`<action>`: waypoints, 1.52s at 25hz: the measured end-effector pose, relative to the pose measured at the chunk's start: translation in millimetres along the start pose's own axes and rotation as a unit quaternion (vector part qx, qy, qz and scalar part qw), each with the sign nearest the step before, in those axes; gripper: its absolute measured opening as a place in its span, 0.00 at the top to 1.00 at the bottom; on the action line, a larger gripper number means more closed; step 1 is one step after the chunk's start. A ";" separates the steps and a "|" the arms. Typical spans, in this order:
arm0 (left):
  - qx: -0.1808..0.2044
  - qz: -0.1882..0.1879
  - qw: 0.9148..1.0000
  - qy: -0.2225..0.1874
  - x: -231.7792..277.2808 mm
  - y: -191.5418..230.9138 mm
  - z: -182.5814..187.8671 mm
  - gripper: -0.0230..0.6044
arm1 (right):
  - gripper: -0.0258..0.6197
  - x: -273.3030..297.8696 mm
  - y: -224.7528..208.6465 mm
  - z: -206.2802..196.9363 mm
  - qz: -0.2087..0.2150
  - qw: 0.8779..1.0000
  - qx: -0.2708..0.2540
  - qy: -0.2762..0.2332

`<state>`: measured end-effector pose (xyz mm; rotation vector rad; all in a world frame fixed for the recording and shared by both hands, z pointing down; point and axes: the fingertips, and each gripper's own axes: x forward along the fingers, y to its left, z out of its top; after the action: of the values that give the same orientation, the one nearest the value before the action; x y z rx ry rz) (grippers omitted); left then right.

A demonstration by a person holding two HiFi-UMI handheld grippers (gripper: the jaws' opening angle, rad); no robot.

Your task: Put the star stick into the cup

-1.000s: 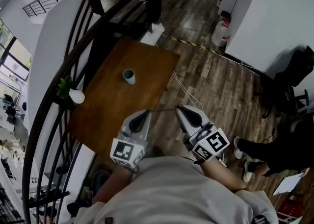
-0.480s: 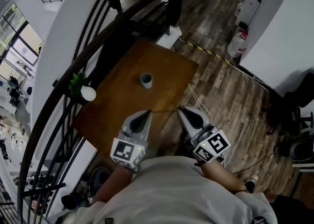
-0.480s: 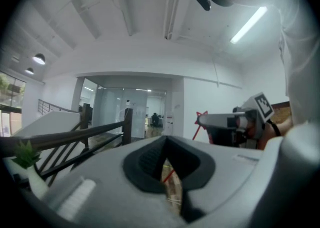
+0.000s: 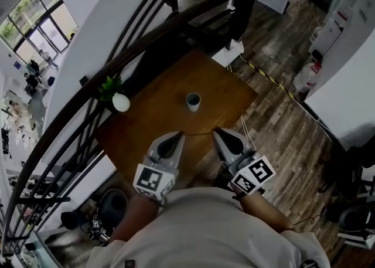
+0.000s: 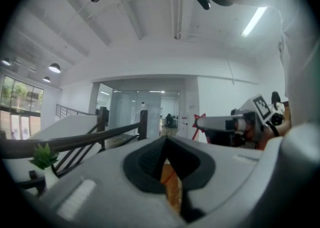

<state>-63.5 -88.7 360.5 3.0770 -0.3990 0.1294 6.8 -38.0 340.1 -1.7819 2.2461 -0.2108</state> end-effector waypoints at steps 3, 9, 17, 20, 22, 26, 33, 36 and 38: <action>-0.004 0.020 1.000 -0.003 10.6 1.3 4.4 0.96 | 0.92 4.8 -12.1 3.2 0.021 1.000 0.002 0.009; 0.010 0.056 0.998 -0.006 47.0 -12.2 9.3 0.96 | 0.92 3.4 -48.6 24.8 0.065 0.998 0.000 0.016; 0.007 0.095 0.995 -0.004 105.3 -46.1 0.0 0.96 | 0.92 -26.4 -116.6 35.3 0.095 0.995 0.013 0.034; 0.008 0.109 0.994 0.001 124.1 -56.1 -6.5 0.96 | 0.92 -39.4 -142.7 36.6 0.099 0.994 0.020 0.038; 0.008 0.119 0.993 0.002 133.3 -56.7 -5.4 0.96 | 0.92 -44.4 -156.0 37.9 0.101 0.994 0.023 0.040; 0.000 0.126 0.992 0.009 146.0 -59.0 -6.6 0.96 | 0.92 -49.9 -170.6 35.7 0.102 0.993 0.040 0.045; 0.004 0.127 0.992 0.009 159.2 -55.4 -0.6 0.96 | 0.92 -43.2 -181.4 41.4 0.107 0.992 0.042 0.042; 0.000 0.130 0.991 0.006 159.2 -50.2 -2.0 0.96 | 0.92 -35.7 -184.8 42.6 0.108 0.992 0.045 0.038; -0.003 0.133 0.991 0.004 157.5 -45.3 -2.5 0.96 | 0.92 -29.8 -182.4 41.8 0.113 0.992 0.043 0.038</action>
<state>99.7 -84.7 375.6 3.0003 -0.8070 0.1465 195.4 -49.8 354.0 -1.4859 2.4293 -0.3294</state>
